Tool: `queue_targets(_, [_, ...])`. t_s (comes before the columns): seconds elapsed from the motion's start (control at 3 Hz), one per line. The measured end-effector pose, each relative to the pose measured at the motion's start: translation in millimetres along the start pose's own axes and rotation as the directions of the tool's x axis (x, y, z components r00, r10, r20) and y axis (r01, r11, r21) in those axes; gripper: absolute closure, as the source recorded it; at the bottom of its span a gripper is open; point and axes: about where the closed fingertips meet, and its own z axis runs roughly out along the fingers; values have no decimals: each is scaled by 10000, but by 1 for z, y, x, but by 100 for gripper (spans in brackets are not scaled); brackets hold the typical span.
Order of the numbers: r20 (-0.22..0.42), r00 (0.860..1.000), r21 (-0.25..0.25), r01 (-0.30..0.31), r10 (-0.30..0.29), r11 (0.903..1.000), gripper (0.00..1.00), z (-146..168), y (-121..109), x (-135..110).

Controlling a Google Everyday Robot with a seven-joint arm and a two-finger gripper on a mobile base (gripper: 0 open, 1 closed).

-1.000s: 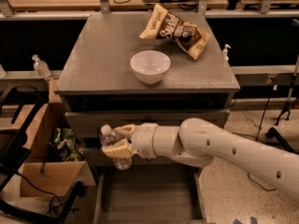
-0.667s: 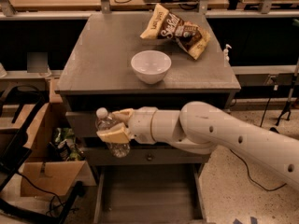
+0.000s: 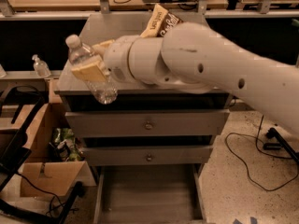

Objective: Pick water bottle from bottom drawer and place on counter

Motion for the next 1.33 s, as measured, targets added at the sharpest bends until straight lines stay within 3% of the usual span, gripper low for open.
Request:
queue_targets(0.33, [295,9991,816,282,-307,9963,100,3,-41,-58])
queue_targets(0.67, [688,9973,1173,170,-252,9929,100,29,-86,-90])
queue_targets(1.0, [601,9979,821,-304,255,9962,100,72,-131,-78])
queue_targets(1.33, [607,9975,664,-400,359,9970,100,79,-148,-75])
